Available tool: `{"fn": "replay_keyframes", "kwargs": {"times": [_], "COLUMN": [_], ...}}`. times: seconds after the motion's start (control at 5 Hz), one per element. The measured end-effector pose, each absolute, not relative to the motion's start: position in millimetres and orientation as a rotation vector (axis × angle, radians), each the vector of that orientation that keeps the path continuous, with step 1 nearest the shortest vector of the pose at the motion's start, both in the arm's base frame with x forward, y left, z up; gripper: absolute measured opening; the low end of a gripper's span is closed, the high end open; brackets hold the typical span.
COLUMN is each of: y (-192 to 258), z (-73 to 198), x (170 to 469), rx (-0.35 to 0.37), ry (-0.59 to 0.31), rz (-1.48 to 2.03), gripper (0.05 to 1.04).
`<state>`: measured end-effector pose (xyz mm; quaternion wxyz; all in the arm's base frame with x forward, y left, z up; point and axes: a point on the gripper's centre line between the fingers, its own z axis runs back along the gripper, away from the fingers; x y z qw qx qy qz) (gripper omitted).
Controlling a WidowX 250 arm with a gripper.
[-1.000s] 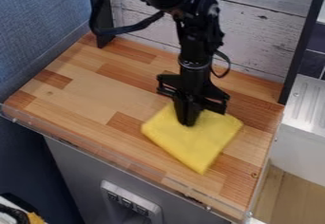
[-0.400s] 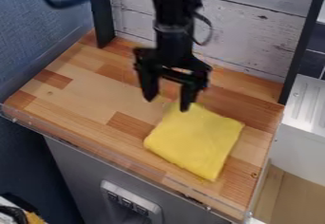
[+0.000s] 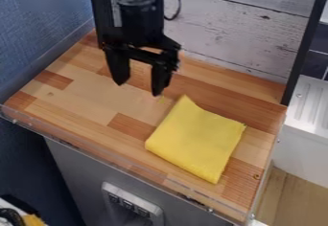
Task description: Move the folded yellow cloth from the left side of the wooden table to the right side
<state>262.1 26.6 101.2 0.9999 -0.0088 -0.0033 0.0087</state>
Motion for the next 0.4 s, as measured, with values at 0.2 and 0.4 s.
{"fn": "replay_keyframes", "kwargs": {"times": [0.2, 0.4], "y": [38.7, 48.0], "z": [109.3, 114.3], "x": [252.0, 248.2], "rx": [-0.012, -0.005], "ry": [-0.013, -0.021], "rz": [0.018, 0.014], "gripper": [0.997, 0.999]}}
